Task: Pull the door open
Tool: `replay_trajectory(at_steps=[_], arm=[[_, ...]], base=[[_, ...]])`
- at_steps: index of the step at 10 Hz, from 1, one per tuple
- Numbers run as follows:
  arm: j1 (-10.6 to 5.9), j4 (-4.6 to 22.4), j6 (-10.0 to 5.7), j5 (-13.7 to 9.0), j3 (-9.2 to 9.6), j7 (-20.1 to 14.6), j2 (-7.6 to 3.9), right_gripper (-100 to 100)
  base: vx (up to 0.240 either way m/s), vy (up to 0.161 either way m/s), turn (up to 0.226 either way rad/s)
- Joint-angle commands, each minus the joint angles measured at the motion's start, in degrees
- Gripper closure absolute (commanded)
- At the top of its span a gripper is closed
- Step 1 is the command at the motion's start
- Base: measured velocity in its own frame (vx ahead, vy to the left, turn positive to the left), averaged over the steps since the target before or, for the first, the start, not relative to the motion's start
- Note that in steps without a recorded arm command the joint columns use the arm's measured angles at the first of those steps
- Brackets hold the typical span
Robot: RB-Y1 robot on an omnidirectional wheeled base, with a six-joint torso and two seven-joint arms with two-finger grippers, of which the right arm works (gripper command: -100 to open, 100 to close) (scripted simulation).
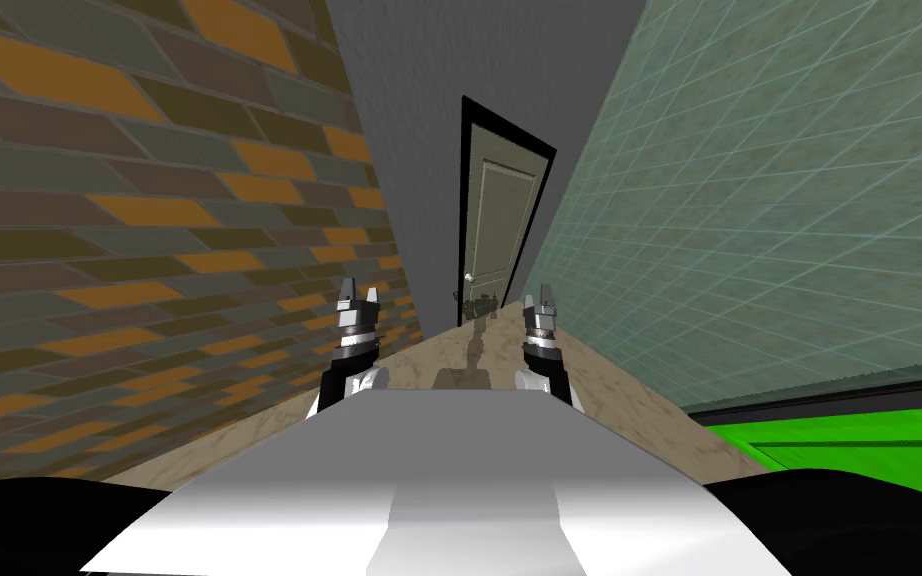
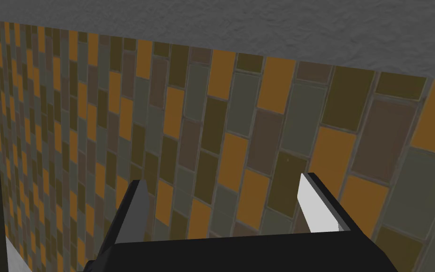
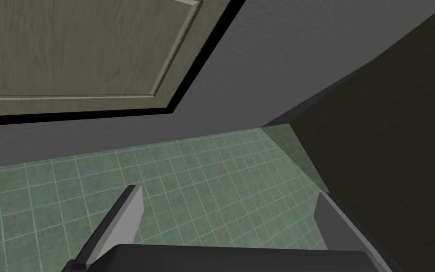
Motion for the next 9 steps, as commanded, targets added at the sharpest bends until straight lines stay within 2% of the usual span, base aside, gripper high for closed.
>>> replay_trajectory(at_steps=[1, 2, 6, 9], arm=[[-0.74, 2.1, -0.66, 0.6, -0.10, 1.2, -0.78, -100], [-0.98, 2.7, -0.88, 0.8, -0.13, 1.6, -1.00, -100], [-3.11, 8.7, -2.81, 2.5, -0.42, 5.2, -2.82, -100], [-4.38, 12.3, -3.95, 3.6, -0.59, 7.3, -3.72, -100]], base=[[0.013, 0.055, 0.022], [0.092, -0.006, 0.003], [0.126, -0.030, 0.017], [0.091, 0.000, 0.011]])
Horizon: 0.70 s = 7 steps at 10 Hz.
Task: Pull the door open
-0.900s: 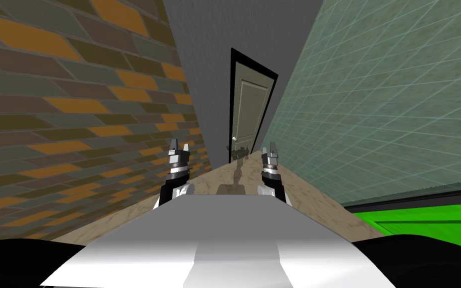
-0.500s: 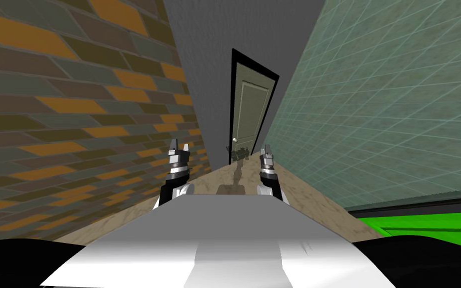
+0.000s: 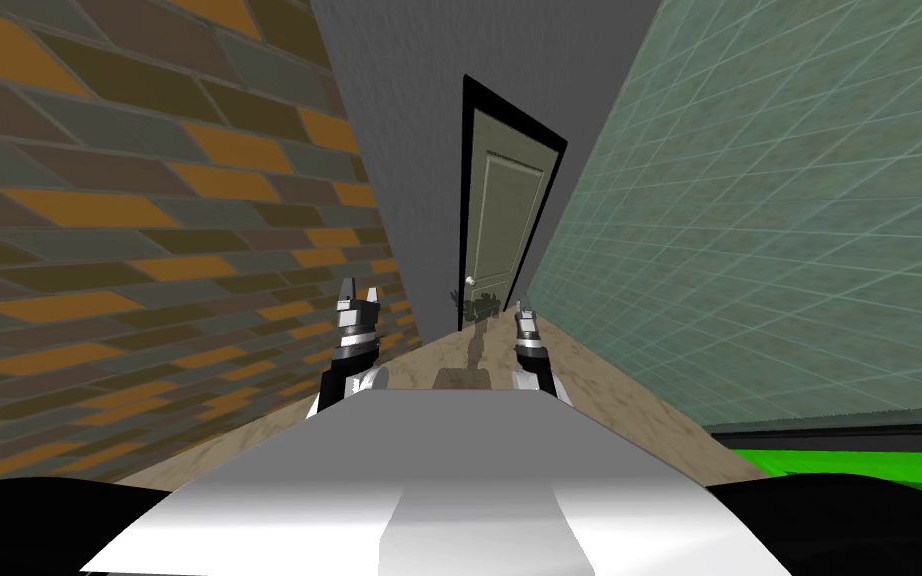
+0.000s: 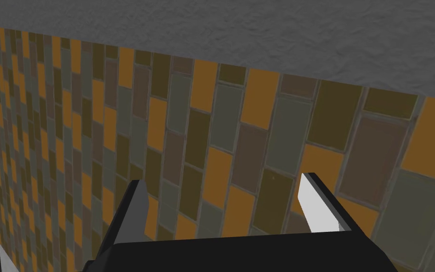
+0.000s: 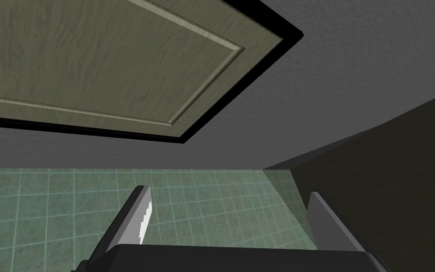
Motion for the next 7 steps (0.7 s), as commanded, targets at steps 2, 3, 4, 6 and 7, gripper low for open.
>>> replay_trajectory(at_steps=[2, 3, 4, 6, 7], arm=[[-1.11, 3.1, -0.97, 0.9, -0.15, 2.0, -0.82, -100], [-1.60, 4.5, -1.42, 1.3, -0.22, 2.8, -1.13, -100], [-2.11, 6.0, -1.88, 1.8, -0.29, 3.7, -1.43, -100], [-3.13, 8.8, -2.80, 2.6, -0.43, 5.4, -2.04, -100], [-3.65, 10.3, -3.27, 3.0, -0.50, 6.2, -2.34, -100]], base=[[0.086, -0.005, 0.013], [0.083, -0.008, 0.015], [0.078, -0.006, 0.016], [0.089, -0.011, 0.015], [0.102, -0.014, 0.015]])
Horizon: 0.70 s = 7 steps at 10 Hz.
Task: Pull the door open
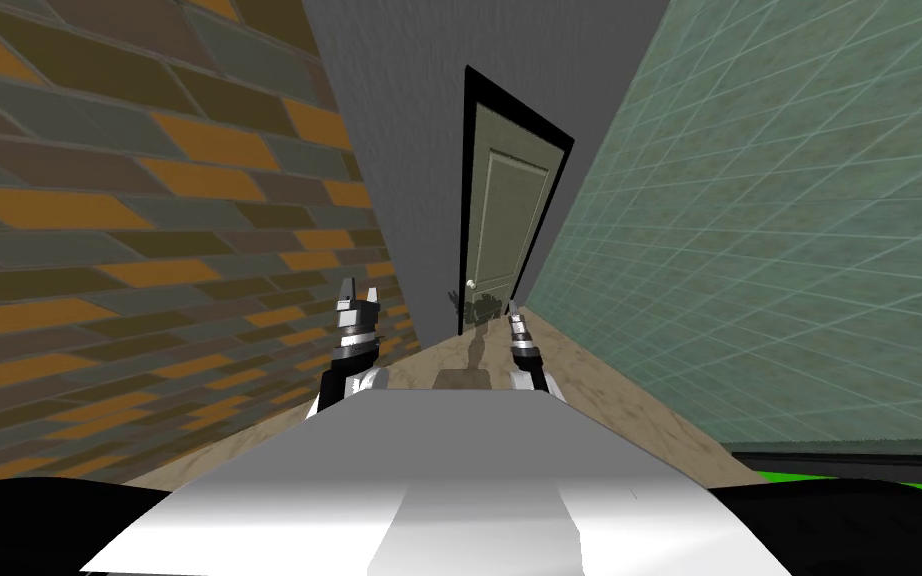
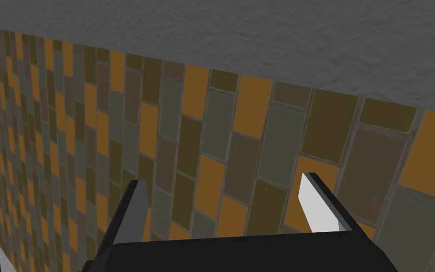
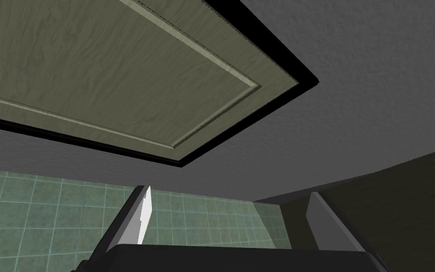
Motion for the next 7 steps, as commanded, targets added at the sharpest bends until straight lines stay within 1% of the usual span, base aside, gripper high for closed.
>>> replay_trajectory(at_steps=[1, 7], arm=[[-0.49, 2.2, -0.93, 0.8, 0.01, 1.6, -0.45, -100], [-3.96, 11.8, -4.06, 3.6, -0.46, 7.4, -2.16, -100]], base=[[0.119, -0.013, 0.020], [0.097, -0.011, 0.016]])
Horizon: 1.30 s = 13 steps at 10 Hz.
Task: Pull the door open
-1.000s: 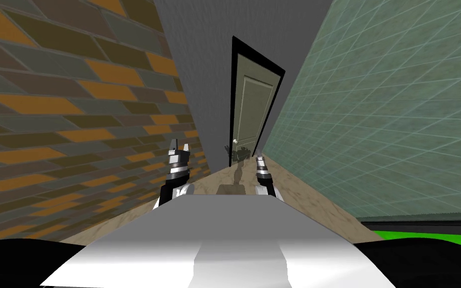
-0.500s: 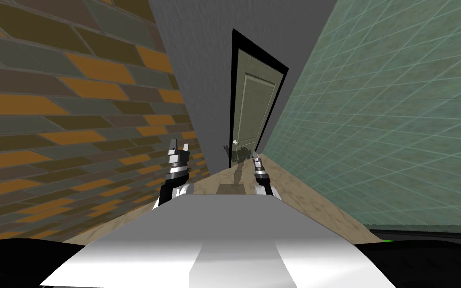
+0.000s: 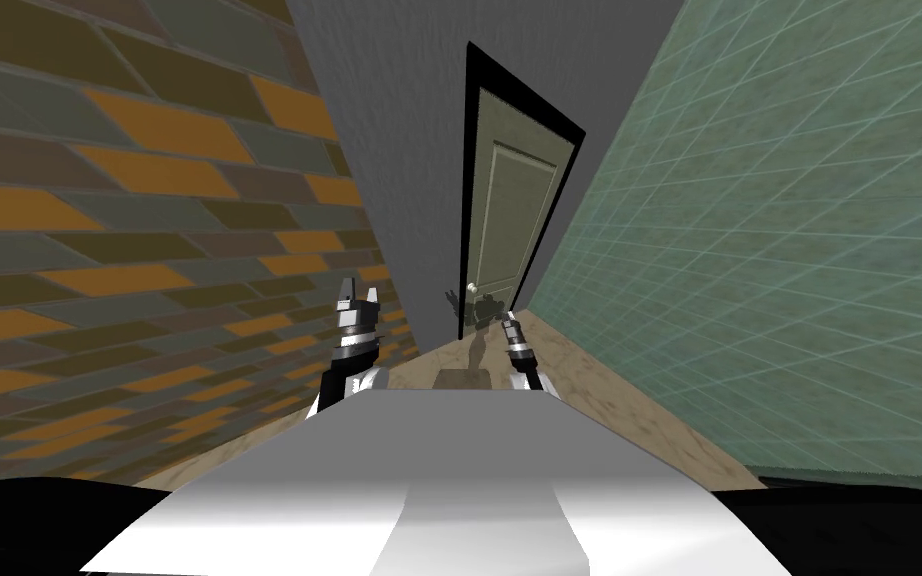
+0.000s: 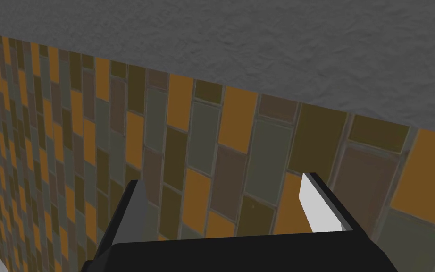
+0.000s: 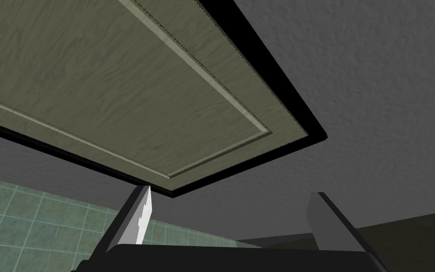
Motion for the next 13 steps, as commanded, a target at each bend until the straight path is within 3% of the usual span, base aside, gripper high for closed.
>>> replay_trajectory(at_steps=[1, 11, 13], arm=[[-1.17, 2.9, -0.87, 0.8, -0.13, 1.8, -0.37, -100], [-7.31, 19.8, -6.41, 5.8, -0.95, 12.1, -2.84, -100], [-7.91, 21.9, -6.96, 6.3, -1.04, 13.1, -3.05, -100]], base=[[0.099, -0.021, 0.019], [0.097, -0.013, 0.019], [0.066, -0.003, 0.007]])
